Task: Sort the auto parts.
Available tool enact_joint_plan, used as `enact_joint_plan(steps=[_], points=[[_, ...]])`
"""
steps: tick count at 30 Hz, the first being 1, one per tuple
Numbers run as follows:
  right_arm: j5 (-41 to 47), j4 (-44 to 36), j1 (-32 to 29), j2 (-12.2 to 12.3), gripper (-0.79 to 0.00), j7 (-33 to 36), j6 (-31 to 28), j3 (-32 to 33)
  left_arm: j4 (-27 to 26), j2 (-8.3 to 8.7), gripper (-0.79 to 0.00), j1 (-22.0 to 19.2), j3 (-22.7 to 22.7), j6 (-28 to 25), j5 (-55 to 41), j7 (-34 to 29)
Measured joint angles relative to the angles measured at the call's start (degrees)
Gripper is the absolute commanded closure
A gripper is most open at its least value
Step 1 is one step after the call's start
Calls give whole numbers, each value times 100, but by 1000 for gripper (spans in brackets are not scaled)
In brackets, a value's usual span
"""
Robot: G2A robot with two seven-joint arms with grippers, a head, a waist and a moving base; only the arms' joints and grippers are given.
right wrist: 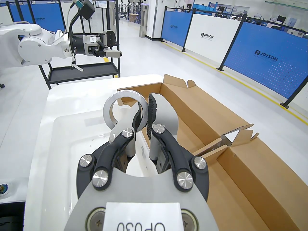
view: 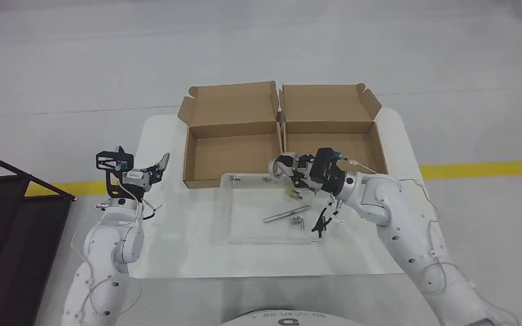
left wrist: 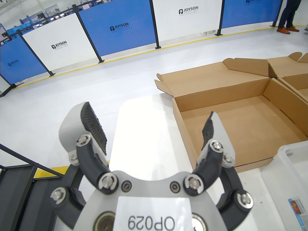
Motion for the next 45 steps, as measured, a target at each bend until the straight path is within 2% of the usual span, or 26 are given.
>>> enact_joint_plan(steps=[38,45], points=[[61,-55,-15,-5,0,2,51,-7,0,0,-785,0,0,0,0,0],[300,-43,149,-44,0,-225,34,-84,0,0,-785,0,0,0,0,0]])
